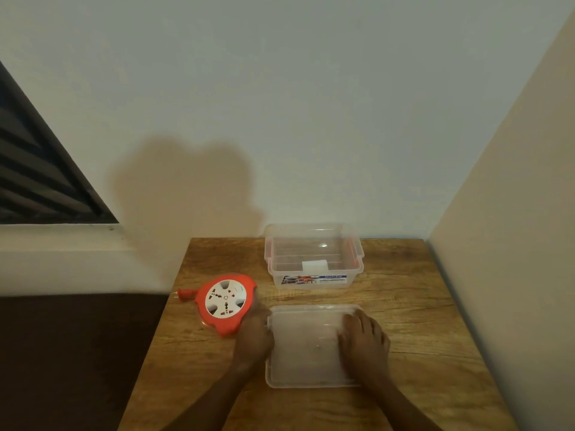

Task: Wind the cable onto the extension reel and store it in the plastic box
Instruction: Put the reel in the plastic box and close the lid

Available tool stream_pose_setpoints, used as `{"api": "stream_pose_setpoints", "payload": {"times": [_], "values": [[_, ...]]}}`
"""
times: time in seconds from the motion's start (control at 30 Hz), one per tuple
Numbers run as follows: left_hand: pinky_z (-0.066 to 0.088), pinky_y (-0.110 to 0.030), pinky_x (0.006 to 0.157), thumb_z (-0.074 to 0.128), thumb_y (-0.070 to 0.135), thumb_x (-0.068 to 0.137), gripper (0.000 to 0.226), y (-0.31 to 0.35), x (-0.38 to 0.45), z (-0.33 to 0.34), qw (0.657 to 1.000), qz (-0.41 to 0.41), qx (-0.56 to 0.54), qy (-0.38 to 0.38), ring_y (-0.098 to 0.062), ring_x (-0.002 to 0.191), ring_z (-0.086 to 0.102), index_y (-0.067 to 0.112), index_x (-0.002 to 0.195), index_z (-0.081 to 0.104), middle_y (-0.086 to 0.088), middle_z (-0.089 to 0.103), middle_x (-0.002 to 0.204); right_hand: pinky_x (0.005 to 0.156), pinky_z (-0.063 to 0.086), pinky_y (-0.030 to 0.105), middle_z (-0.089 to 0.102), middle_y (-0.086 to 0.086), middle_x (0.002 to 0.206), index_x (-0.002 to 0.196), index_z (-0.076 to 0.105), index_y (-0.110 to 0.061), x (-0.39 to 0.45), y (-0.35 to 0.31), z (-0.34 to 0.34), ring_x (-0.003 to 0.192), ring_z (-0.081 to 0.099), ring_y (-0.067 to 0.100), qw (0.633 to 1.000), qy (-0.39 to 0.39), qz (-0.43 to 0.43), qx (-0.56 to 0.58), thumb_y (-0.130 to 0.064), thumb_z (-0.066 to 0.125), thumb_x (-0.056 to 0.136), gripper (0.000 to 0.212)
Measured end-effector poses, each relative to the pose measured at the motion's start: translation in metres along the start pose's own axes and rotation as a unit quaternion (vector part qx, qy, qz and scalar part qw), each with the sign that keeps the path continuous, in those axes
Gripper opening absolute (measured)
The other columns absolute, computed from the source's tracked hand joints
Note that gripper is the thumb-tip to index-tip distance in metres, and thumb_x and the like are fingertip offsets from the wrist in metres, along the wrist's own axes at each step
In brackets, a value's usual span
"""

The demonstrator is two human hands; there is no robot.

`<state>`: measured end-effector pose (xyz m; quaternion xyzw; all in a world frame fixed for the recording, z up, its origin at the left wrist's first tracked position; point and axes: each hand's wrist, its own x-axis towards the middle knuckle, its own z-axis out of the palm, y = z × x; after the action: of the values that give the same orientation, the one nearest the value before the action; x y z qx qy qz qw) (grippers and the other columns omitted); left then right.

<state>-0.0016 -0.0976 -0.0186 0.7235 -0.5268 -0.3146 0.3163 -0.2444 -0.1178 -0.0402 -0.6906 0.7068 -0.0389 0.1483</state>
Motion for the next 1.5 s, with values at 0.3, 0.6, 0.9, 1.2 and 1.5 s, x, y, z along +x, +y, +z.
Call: {"api": "stream_pose_setpoints", "payload": {"times": [0.3,0.6,0.9,1.2,1.5], "values": [[0.053,-0.034,0.098,0.065,0.013,0.094,0.038,0.005,-0.005,-0.015,0.996,0.073,0.042,-0.012,-0.014,0.114,0.063,0.019,0.131,0.065,0.009,0.066,0.128,0.109,0.03,0.05,0.027,-0.001,0.157,0.141,0.036,-0.033,0.007,0.003,-0.007,0.139,0.029,0.025,1.0,-0.011,-0.019,0.001,-0.052,0.032,0.098,0.047],[0.044,-0.049,0.107,0.073,0.002,0.085,0.041,-0.016,-0.002,-0.05,0.982,0.094,0.139,0.09,-0.035,0.12,0.061,0.004,0.125,0.068,-0.015,0.071,0.125,0.103,0.036,0.052,0.03,0.0,0.155,0.137,0.04,-0.031,0.009,0.002,-0.014,0.135,0.034,0.028,0.999,-0.025,-0.03,-0.014,-0.049,0.034,0.099,0.043],[0.055,-0.055,0.096,0.071,0.006,0.084,0.038,-0.032,0.01,-0.078,0.981,-0.025,0.048,0.186,-0.035,0.11,0.065,0.004,0.122,0.068,-0.017,0.071,0.117,0.113,0.021,0.052,0.028,0.005,0.156,0.146,0.036,-0.026,-0.002,-0.029,-0.021,0.144,0.019,0.031,0.995,0.029,-0.094,0.025,-0.038,0.051,0.094,0.055],[0.052,-0.036,0.088,0.081,0.014,0.079,0.053,-0.042,0.019,-0.107,0.977,-0.088,0.015,0.195,-0.03,0.116,0.057,0.007,0.127,0.06,-0.015,0.056,0.128,0.11,0.038,0.038,0.048,0.002,0.145,0.141,0.048,-0.02,0.004,-0.138,-0.019,0.134,0.042,0.02,0.949,-0.062,-0.181,0.25,-0.027,0.065,0.088,0.056],[0.037,-0.046,0.115,0.066,0.031,0.095,0.073,-0.04,0.074,-0.154,0.975,-0.041,0.212,-0.06,-0.036,0.143,0.043,0.009,0.156,0.034,-0.019,0.042,0.157,0.088,0.055,0.037,0.064,0.006,0.126,0.13,0.054,-0.011,0.031,-0.215,-0.006,0.109,0.063,0.023,0.917,-0.192,-0.032,0.349,-0.024,0.078,0.075,0.061]]}}
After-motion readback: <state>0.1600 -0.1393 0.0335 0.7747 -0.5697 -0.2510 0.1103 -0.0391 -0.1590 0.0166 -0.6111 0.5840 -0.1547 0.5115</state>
